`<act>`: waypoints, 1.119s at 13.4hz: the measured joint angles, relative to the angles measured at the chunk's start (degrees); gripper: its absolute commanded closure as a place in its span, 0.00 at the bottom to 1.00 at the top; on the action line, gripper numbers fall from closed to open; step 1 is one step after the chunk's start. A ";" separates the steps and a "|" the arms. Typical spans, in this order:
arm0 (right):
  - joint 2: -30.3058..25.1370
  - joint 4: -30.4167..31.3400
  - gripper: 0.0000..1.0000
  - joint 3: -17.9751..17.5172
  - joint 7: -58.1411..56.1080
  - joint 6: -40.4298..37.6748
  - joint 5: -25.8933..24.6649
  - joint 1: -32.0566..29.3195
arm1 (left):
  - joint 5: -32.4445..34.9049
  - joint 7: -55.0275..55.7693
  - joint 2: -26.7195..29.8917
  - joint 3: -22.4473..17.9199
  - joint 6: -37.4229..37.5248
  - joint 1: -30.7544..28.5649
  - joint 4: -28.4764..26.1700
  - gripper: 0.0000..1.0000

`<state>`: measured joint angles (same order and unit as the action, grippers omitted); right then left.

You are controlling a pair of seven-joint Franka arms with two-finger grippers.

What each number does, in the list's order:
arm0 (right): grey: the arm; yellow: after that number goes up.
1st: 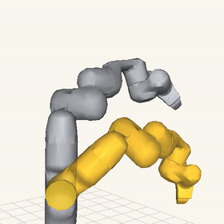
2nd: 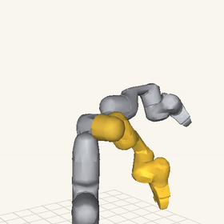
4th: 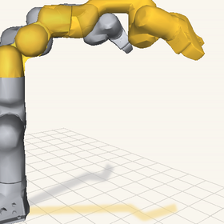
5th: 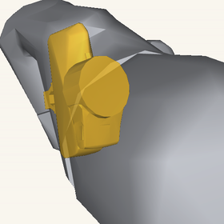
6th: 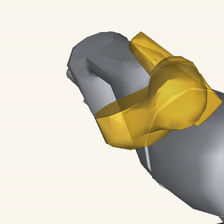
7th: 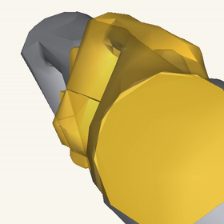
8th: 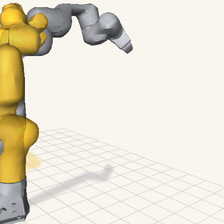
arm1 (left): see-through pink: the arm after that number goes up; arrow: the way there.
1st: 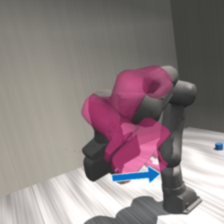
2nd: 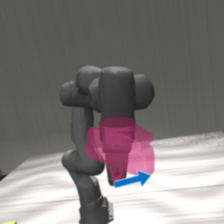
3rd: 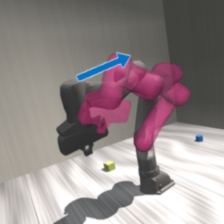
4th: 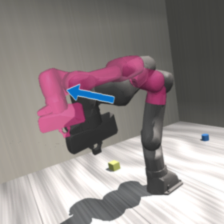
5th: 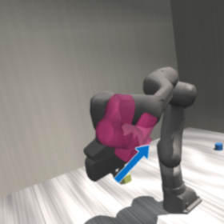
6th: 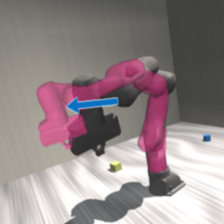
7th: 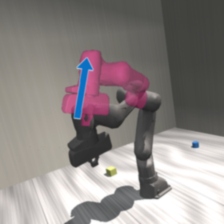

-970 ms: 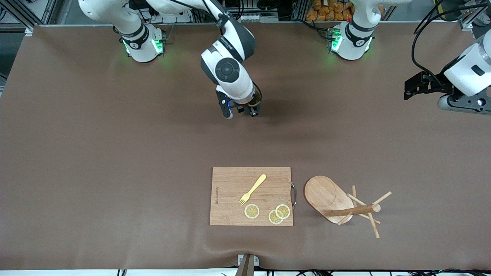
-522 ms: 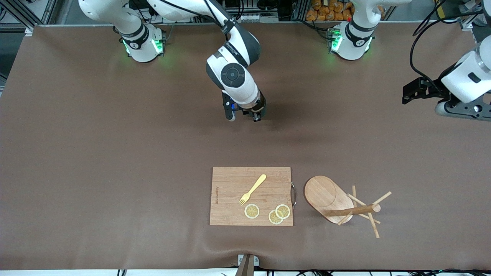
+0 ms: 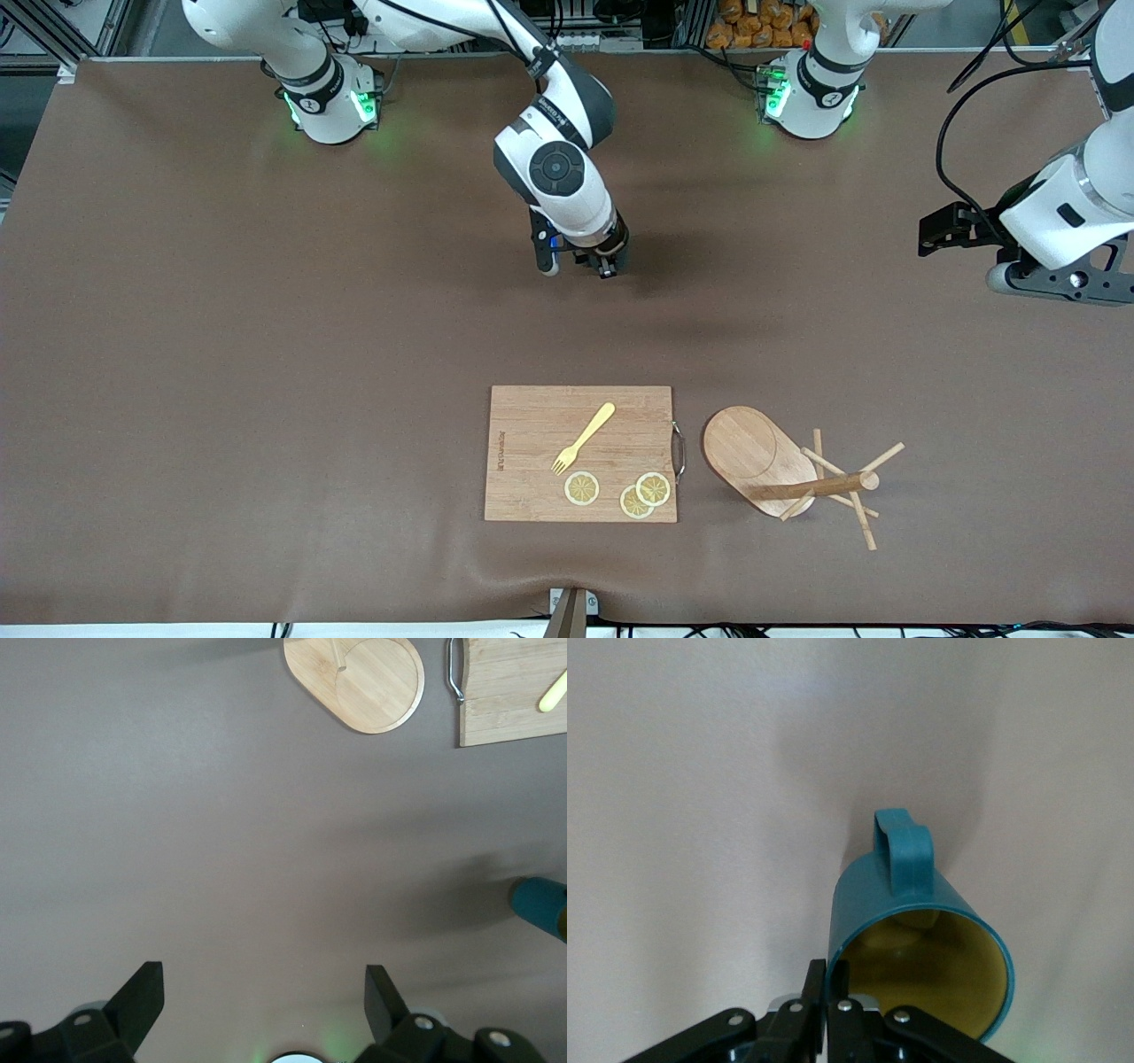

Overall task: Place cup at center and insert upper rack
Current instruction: 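Lower the mug onto the table center and open the right gripper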

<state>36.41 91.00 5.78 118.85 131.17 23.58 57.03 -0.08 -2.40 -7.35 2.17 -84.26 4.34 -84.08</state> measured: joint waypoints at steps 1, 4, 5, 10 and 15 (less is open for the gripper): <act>0.32 0.00 1.00 0.00 0.06 0.41 0.00 0.24 | 0.00 0.11 -0.01 0.08 -0.14 0.04 0.00 0.00; 1.03 -0.03 1.00 0.00 0.09 0.89 0.00 0.37 | -0.14 3.68 -0.28 0.67 -0.20 0.76 -0.26 0.00; 1.17 -0.05 1.00 0.00 0.09 0.98 0.01 0.37 | -0.22 4.84 -0.36 0.91 -0.22 1.31 -0.43 0.00; 1.48 -0.07 0.40 0.13 0.13 1.56 0.01 0.37 | -1.31 7.05 -0.36 1.87 -0.22 1.86 -1.06 0.00; 1.47 -0.62 0.01 0.40 0.13 1.42 0.01 0.37 | -3.02 8.91 -0.04 1.84 -0.88 1.60 -1.52 0.00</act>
<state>37.88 90.38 6.18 118.98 132.59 23.60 57.40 -3.11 6.51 -7.40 4.01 -85.14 5.94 -85.60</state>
